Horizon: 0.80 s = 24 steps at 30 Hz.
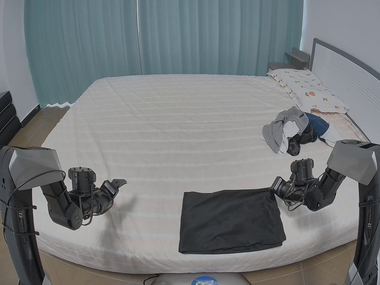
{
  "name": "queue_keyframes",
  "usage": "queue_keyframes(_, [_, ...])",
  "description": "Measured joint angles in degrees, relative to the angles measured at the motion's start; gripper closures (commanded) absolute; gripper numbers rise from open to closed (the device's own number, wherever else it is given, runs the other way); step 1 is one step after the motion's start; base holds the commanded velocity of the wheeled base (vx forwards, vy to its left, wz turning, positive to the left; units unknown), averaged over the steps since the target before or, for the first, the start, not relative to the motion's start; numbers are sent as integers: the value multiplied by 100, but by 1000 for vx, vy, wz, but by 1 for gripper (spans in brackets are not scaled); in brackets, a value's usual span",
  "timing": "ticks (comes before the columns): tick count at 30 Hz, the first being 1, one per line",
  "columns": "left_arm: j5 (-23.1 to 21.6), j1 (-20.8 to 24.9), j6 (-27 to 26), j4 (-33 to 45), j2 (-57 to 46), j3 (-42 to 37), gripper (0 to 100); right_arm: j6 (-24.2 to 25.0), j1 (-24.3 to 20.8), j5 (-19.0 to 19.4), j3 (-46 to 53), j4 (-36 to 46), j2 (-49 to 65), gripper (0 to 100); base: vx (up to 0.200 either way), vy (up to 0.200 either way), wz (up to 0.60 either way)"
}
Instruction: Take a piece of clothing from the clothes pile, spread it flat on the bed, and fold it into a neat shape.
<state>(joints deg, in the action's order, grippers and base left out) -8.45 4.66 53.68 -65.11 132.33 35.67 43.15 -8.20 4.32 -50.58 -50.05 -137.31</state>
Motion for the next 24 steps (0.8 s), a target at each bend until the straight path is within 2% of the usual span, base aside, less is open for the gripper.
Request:
queue_keyframes(6, [0,0,0,0,0,-4,0,9,55,165,-18,-2,-48,100,0,0,0])
queue_keyframes(12, [2,0,0,2,0,-9,0,9,132,173,-18,5,-74,100,0,0,0])
queue_keyframes(13, [0,0,0,0,0,-9,0,9,154,176,-5,5,-76,0,0,0,0])
queue_keyframes(24, [0,0,2,0,0,-6,0,12,286,360,306,-101,52,0,0,0,0])
